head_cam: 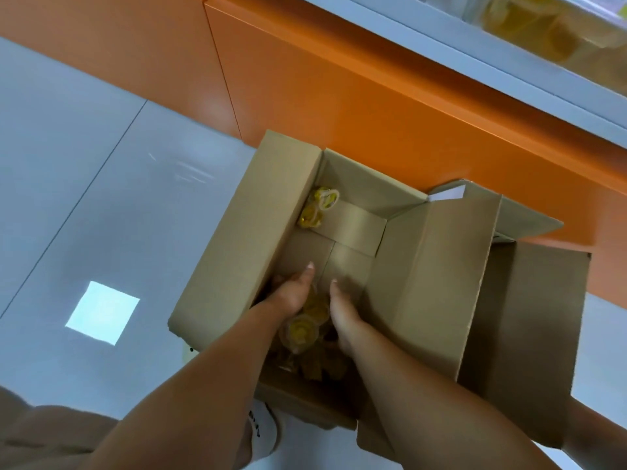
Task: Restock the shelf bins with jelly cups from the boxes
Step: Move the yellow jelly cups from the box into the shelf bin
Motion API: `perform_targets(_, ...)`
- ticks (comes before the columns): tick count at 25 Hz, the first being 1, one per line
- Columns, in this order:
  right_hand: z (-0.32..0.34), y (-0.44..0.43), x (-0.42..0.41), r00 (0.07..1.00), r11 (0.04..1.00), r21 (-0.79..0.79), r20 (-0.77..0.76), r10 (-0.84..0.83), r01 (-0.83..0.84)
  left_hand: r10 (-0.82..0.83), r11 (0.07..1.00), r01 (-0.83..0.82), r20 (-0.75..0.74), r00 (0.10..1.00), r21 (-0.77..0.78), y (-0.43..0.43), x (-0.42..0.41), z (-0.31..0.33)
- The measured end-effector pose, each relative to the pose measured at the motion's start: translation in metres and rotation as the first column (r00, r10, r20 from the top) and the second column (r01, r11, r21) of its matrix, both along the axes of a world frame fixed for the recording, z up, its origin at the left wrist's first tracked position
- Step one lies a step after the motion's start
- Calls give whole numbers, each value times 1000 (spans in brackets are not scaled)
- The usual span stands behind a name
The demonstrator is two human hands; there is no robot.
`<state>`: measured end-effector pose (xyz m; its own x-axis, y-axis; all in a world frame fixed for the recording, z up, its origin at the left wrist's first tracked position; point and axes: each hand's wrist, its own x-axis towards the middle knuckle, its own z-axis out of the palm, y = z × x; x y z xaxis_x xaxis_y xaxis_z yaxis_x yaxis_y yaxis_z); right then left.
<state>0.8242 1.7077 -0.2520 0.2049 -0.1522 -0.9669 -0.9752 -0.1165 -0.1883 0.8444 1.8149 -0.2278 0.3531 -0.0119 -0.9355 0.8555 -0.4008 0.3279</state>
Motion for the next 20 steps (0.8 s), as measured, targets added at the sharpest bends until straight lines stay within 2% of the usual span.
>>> perform_targets(3,-2,-1,-2,998,999,24,-55,-37,39,44,998,-45,-35,998,-37,1,-2,0)
perform_targets(6,2,-6,-1,982,983,81,-105,-155,163,111,988,-120,-86,990,-97,5,-3,-7)
perform_targets(12,1,-9,3,947,939,163,-161,-276,302,238,959,-259,-167,957,-116,5,-6,-12)
perform_targets(20,8,-10,1,950,943,169,-174,-259,288,259,953,-283,-191,947,-111,7,-12,-12)
